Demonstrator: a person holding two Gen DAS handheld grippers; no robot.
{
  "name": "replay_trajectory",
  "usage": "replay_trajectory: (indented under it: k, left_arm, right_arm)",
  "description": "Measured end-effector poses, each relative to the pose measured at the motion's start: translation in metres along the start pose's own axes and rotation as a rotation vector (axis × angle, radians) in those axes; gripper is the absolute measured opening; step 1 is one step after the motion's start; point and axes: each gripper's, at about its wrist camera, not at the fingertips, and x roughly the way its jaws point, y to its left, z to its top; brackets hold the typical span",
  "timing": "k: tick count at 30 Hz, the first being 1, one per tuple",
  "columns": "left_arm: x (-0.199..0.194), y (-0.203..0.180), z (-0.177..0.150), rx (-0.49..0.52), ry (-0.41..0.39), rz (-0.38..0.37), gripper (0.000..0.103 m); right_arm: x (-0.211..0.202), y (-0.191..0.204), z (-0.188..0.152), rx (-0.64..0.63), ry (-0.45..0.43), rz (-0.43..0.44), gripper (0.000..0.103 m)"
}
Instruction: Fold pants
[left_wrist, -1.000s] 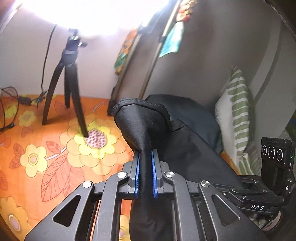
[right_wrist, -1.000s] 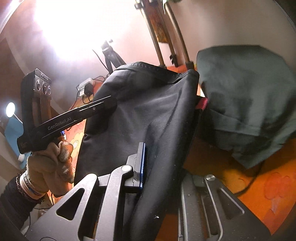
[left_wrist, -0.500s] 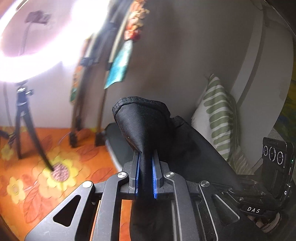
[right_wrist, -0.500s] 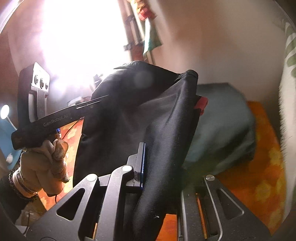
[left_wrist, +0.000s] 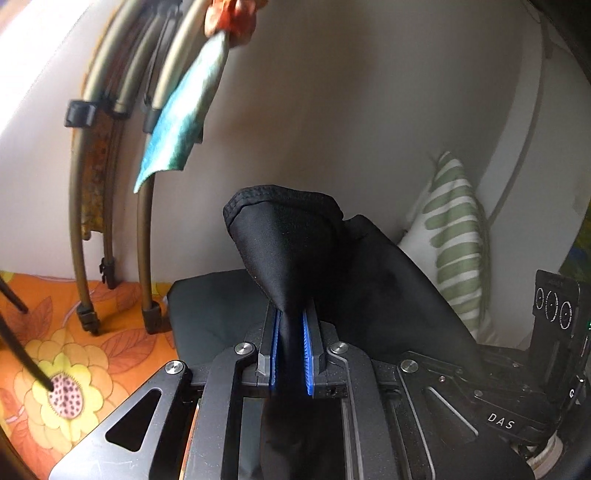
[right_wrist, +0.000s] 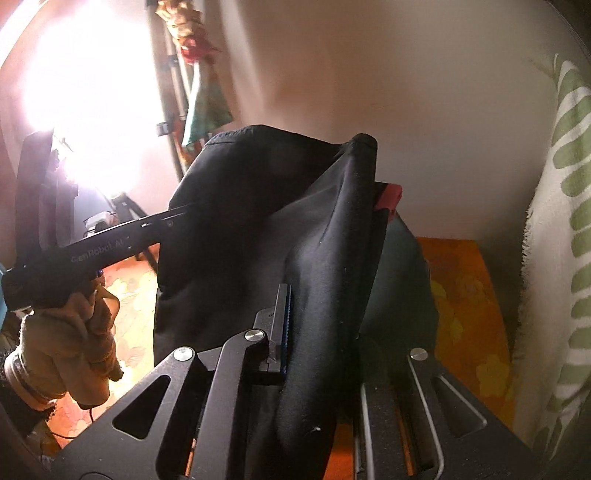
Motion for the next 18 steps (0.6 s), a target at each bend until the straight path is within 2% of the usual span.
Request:
replay_trajectory:
  k: [5,12,18]
  left_arm:
    - [0.033,0.009,-0.003,-0.003,0.019,0.045,0.009]
    - [0.076,0.025,-0.012,-0.034,0.079,0.093,0.009]
    - [0.084,0.023,-0.014,-0.017,0.078,0.22,0.028]
  right_arm:
    - [0.031,-0.02,0.002,0.029,0.023,0.024,0.011]
    - [0.066,-0.05,-0.014,0.068,0.078,0.029,0.012]
    - [0.068,-0.063,-0.024,0.127,0.097,0.007,0.024]
